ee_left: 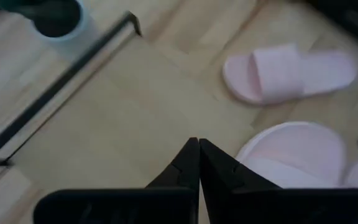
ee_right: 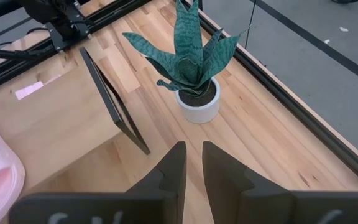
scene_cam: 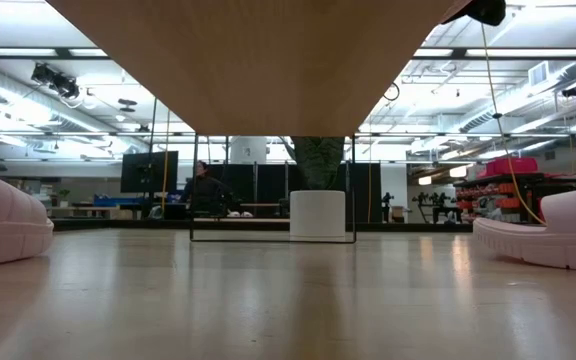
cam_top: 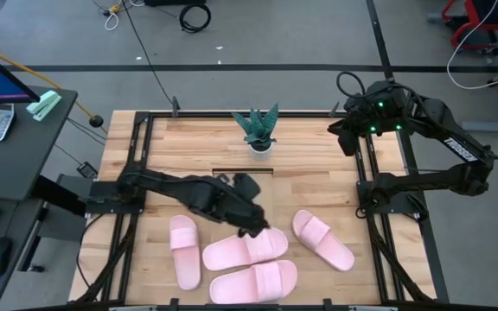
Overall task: Pick and place slides into the shelf
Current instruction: Put the right pink slide on the shelf
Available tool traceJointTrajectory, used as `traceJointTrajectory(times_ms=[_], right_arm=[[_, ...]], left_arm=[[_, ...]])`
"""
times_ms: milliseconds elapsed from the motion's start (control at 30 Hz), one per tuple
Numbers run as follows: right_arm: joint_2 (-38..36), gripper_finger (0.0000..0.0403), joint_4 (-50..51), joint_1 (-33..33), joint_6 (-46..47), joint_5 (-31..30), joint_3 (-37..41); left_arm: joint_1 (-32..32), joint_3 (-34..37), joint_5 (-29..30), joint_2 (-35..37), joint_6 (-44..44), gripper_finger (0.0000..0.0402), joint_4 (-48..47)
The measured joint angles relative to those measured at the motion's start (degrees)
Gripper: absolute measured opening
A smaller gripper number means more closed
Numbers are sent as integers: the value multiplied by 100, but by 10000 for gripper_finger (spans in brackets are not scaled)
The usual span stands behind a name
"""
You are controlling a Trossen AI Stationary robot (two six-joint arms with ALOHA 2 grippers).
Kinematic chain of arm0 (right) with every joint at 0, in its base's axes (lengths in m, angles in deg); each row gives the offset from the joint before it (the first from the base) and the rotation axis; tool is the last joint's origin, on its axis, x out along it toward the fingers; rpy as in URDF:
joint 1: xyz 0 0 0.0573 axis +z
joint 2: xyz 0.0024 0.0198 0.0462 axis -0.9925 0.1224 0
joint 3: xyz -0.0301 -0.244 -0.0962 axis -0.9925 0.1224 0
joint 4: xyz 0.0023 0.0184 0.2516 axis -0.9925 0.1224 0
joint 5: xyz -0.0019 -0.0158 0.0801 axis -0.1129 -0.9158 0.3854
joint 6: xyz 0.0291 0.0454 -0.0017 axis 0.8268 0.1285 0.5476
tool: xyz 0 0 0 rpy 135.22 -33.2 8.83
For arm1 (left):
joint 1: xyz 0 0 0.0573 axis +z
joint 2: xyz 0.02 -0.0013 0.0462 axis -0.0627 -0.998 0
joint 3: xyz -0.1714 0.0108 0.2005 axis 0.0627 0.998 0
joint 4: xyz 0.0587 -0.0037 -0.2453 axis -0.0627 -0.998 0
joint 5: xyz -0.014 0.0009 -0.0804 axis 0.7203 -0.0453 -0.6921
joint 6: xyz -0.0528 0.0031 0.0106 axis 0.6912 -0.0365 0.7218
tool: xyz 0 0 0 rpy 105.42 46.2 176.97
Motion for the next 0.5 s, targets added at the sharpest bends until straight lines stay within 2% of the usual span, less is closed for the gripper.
traceJointTrajectory(times_ms=[167,233,400,500], right_arm=[[-19,59,0,0,-59,-1,0],[-19,59,0,0,-100,-1,0],[-36,59,22,0,-150,-3,0],[-78,59,22,0,-154,-3,0]], left_arm=[[-300,-7,1036,650,552,6,-112],[-367,-7,1263,908,614,7,-234],[-411,4,1320,1539,677,10,-745],[-326,204,1161,1939,356,5,-736]])
